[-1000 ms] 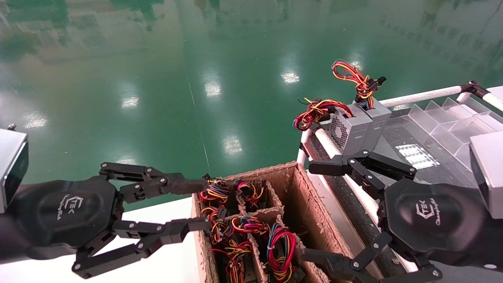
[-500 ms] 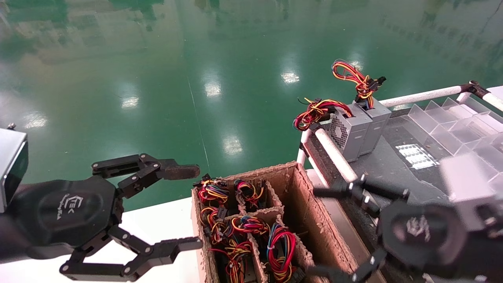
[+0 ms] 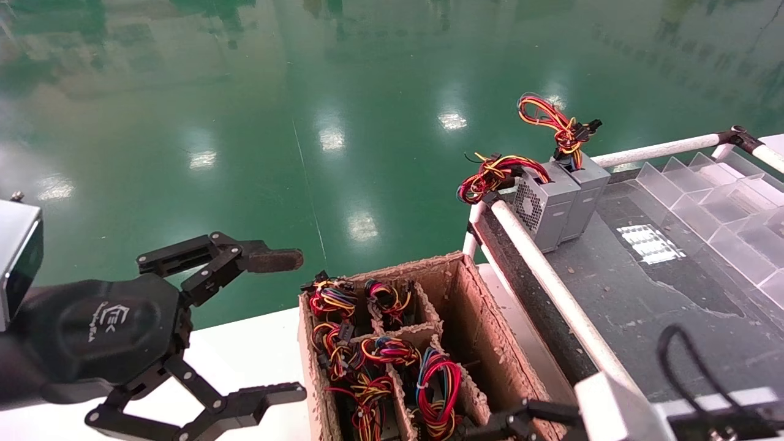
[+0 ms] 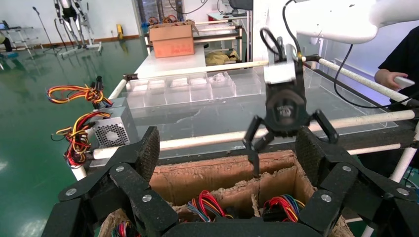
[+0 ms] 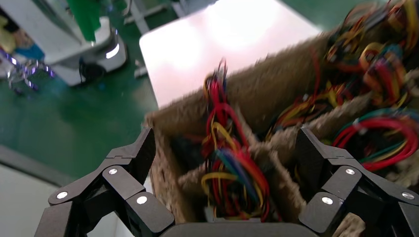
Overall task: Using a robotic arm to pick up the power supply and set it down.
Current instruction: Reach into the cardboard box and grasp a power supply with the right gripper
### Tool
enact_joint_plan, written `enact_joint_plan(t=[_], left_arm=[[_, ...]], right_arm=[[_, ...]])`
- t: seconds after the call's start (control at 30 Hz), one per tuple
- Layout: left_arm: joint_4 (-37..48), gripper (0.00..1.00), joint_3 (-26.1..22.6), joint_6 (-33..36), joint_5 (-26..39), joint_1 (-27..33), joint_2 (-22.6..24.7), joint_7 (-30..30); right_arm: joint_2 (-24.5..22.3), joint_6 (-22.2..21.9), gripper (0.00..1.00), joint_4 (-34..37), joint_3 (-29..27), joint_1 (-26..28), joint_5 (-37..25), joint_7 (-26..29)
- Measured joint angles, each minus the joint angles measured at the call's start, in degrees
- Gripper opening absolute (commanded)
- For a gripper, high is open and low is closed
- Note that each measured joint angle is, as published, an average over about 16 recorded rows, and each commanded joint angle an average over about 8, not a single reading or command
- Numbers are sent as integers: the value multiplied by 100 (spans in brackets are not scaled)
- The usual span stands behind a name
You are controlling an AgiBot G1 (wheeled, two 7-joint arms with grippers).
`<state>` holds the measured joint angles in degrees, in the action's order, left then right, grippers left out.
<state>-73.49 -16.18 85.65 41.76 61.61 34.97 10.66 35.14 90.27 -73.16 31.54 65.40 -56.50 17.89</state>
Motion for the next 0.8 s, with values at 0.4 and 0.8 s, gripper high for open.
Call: enact_joint_plan(t=[0.4,0.8], left_arm=[[0,100,-5,-2,-3,1,-2,-3],[0,100,-10,-4,-7,2,-4,-5]], right_arm=[[122,-103,0,98,565,205,-499,-401],[246,-335,0,175,677,172,-692,-762]])
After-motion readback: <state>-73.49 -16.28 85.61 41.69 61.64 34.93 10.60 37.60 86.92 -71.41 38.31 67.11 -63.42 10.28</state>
